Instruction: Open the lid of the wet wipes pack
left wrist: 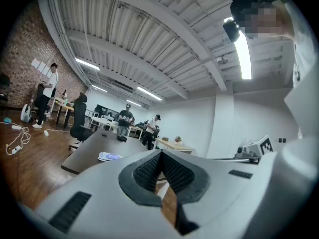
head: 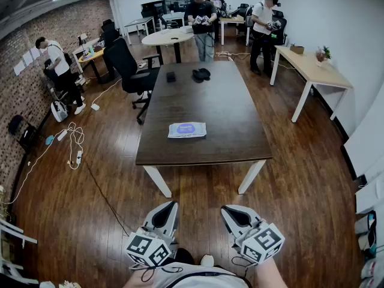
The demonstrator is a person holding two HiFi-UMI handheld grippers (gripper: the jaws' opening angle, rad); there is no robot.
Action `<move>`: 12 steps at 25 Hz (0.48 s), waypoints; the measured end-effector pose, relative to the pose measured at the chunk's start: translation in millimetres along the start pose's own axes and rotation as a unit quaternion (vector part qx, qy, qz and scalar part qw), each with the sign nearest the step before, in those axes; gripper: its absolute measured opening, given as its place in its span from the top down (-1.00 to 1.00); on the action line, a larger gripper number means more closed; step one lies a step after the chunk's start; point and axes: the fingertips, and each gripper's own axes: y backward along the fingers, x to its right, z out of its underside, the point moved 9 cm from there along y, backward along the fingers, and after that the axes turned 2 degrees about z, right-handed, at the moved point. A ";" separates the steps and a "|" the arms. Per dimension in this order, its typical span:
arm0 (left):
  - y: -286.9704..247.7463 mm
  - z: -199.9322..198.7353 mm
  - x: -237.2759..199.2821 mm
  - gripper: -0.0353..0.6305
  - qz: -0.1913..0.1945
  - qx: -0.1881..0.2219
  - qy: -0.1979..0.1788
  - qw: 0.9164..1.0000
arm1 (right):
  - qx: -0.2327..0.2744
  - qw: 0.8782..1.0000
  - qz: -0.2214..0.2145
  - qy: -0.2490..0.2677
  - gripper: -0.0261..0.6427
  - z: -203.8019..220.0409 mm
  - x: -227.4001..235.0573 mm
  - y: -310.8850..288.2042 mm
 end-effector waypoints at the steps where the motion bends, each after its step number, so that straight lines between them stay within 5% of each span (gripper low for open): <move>1: -2.2 0.1 -1.6 0.89 0.000 -0.001 0.000 1.000 | 0.000 1.000 0.000 0.000 0.90 -0.8 2.3 -1.5; 12: -50.3 5.8 -33.1 0.89 0.006 -0.012 0.010 1.000 | -0.014 1.000 0.007 -0.004 0.90 1.6 40.2 -37.1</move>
